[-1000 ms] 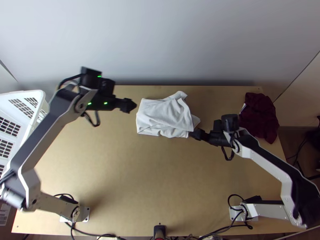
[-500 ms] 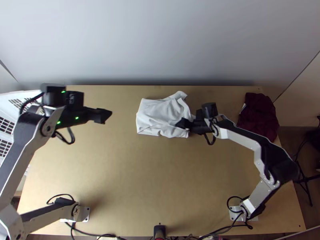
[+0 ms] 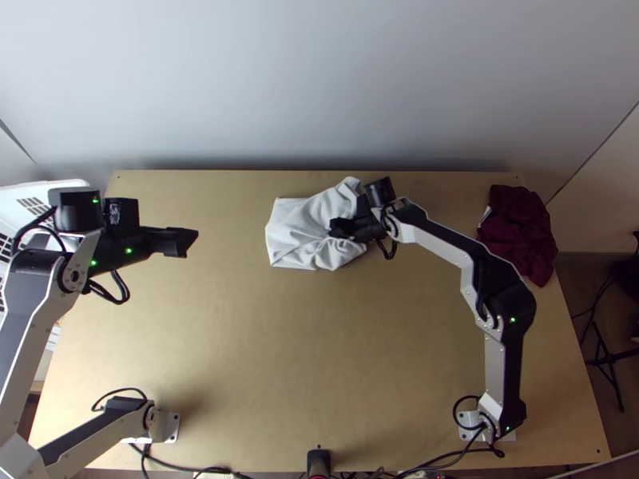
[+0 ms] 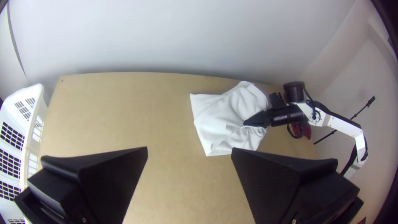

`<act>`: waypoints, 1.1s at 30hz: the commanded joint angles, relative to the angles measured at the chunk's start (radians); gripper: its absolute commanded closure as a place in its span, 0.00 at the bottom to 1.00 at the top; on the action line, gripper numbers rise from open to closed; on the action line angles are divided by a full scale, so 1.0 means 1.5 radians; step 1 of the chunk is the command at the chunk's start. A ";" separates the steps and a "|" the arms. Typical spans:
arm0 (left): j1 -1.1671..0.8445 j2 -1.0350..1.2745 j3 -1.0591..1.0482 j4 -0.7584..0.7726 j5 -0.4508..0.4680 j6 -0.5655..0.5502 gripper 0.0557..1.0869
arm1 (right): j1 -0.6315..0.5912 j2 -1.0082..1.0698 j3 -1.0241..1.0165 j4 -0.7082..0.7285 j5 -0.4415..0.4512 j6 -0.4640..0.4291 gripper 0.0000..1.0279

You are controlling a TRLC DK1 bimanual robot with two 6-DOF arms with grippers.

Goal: Fold the t-shirt

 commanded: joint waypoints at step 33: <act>0.041 -0.117 -0.204 0.041 0.012 -0.015 0.05 | -0.471 -0.318 -0.004 -0.083 0.143 -0.181 0.97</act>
